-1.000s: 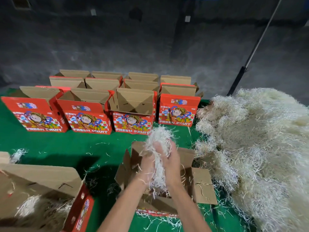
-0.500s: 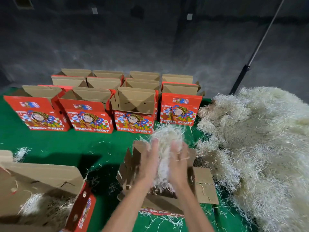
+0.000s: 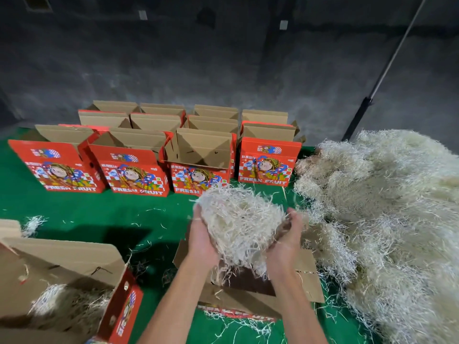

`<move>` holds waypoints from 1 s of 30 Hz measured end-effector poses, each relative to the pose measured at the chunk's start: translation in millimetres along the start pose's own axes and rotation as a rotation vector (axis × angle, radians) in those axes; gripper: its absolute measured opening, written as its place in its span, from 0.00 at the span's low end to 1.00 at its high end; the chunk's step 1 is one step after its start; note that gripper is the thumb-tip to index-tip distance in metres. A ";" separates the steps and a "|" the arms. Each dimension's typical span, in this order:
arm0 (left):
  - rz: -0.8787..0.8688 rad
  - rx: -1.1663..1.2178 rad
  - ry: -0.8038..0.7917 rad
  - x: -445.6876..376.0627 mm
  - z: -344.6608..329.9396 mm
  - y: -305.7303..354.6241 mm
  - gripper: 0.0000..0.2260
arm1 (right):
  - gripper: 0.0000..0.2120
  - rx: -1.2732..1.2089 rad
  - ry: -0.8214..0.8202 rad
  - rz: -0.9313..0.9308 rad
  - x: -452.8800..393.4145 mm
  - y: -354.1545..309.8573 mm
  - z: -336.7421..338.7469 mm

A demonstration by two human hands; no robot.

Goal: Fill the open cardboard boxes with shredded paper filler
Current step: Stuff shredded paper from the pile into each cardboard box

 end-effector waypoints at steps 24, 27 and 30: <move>-0.198 -0.732 0.103 25.9 4.6 -18.8 0.55 | 0.07 0.478 -0.268 0.404 36.4 -15.1 -45.3; -0.170 -0.632 0.110 20.0 8.2 -13.3 0.51 | 0.22 0.376 -0.098 0.191 28.0 -11.8 -30.5; -0.043 -0.267 -0.065 12.9 -7.5 -22.7 0.36 | 0.37 0.281 -0.372 -0.090 37.7 11.8 -52.5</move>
Point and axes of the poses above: each hand's wrist, its own x-axis away from the middle knuckle, its own z-axis out of the back of the hand, y = z × x, the point moved 8 cm from there along -x, towards the middle knuckle, and after that the axes turned 7 degrees about x, right-handed, at the moved point
